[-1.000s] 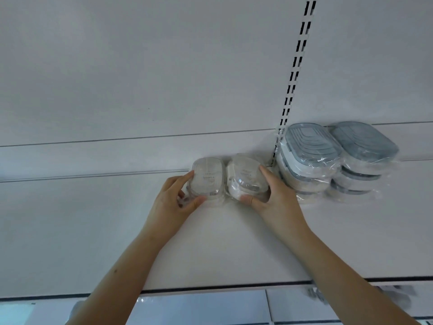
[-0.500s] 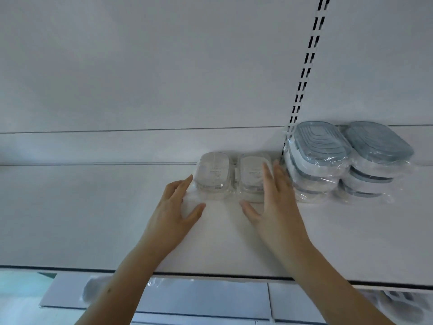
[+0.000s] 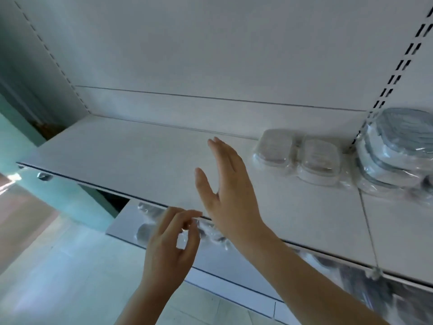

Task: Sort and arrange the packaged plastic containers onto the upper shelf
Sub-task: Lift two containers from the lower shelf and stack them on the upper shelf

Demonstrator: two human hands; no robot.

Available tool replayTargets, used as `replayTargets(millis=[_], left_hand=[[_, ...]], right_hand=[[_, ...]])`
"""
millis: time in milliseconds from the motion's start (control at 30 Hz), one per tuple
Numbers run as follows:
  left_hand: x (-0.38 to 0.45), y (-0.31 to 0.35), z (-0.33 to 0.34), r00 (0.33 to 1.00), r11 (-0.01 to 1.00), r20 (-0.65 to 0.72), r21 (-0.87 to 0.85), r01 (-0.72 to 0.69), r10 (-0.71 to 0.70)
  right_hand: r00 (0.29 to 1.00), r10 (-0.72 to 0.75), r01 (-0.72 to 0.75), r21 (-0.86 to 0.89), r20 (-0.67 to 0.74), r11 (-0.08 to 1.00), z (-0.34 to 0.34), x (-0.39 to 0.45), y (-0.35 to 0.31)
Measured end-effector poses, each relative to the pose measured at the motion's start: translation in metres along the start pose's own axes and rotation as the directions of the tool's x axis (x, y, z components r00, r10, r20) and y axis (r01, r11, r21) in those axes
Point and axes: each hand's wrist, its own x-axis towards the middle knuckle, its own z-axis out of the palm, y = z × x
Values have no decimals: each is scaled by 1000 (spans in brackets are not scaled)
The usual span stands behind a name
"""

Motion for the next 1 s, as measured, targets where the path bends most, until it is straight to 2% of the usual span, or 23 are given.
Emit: replayTargets(millis=[67, 133, 233, 333, 433, 533, 700, 833, 1000], left_hand=[[-23, -19, -19, 998, 999, 64, 43, 14, -17], [-47, -43, -38, 985, 992, 136, 87, 92, -104], [-90, -89, -65, 939, 962, 224, 151, 229, -259], [-132, -131, -100, 880, 921, 278, 186, 343, -384], [-165, -163, -132, 839, 892, 309, 229, 390, -447], [-186, -196, -150, 796, 865, 343, 248, 435, -499], [-190, -253, -155, 722, 824, 397, 287, 489, -567], [-164, -311, -137, 667, 785, 414, 308, 538, -619], [-110, -397, -84, 641, 733, 355, 313, 605, -681]], right_hand=[[999, -33, 32, 28, 29, 999, 21, -9, -22], [995, -86, 84, 36, 46, 996, 44, -20, -45], [987, -145, 142, 48, 74, 989, 81, -39, -75], [981, -144, 141, 30, 127, 990, 122, -65, -99], [977, -84, 86, -6, 197, 996, 164, -94, -108], [954, 80, -68, -49, 288, 996, 205, -120, -97], [848, 298, -237, -189, 439, 953, 260, -141, -63], [764, 384, -268, -287, 518, 920, 313, -133, -21], [629, 470, -287, -377, 619, 881, 398, -120, 59]])
